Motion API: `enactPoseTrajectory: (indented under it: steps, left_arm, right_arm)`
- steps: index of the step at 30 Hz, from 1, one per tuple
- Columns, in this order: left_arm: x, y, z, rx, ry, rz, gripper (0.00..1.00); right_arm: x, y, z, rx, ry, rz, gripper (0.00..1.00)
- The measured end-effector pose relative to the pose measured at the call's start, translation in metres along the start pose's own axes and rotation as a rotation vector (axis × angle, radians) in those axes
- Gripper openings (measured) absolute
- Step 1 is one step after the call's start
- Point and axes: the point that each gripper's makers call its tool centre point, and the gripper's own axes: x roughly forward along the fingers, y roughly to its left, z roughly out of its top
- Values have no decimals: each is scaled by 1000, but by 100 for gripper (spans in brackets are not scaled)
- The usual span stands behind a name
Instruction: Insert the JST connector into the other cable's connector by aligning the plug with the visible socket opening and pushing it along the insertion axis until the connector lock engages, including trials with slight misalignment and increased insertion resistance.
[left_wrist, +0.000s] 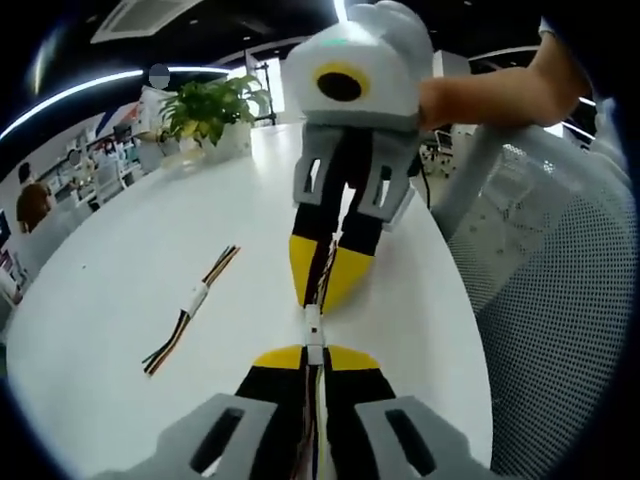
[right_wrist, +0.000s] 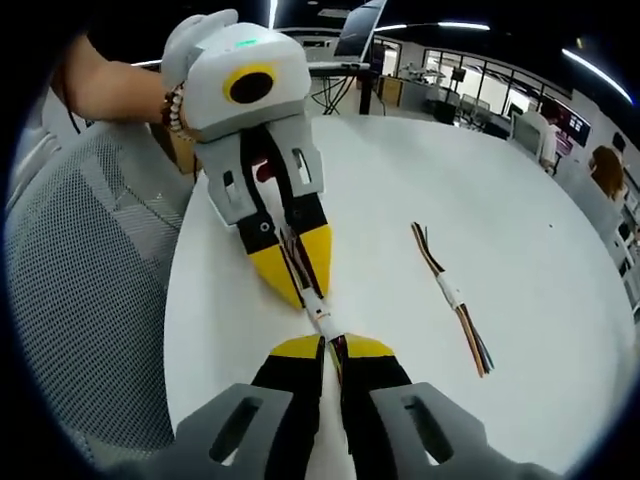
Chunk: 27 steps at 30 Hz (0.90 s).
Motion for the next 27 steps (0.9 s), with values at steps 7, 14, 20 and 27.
enactPoseTrajectory:
  steps: [7, 14, 20, 27]
  left_arm:
    - [1, 0, -1, 18, 7, -6, 0]
    - [5, 0, -1, 30, 14, -6, 0]
    - [7, 2, 0, 24, 17, 4, 0]
    - [8, 2, 1, 27, 14, 3, 0]
  right_arm:
    - [3, 2, -3, -36, 42, -4, 3]
    - [4, 0, -6, -32, 69, -14, 3]
    - [3, -3, -7, -17, 82, -32, 4]
    - [1, -2, -8, -52, 80, -30, 4]
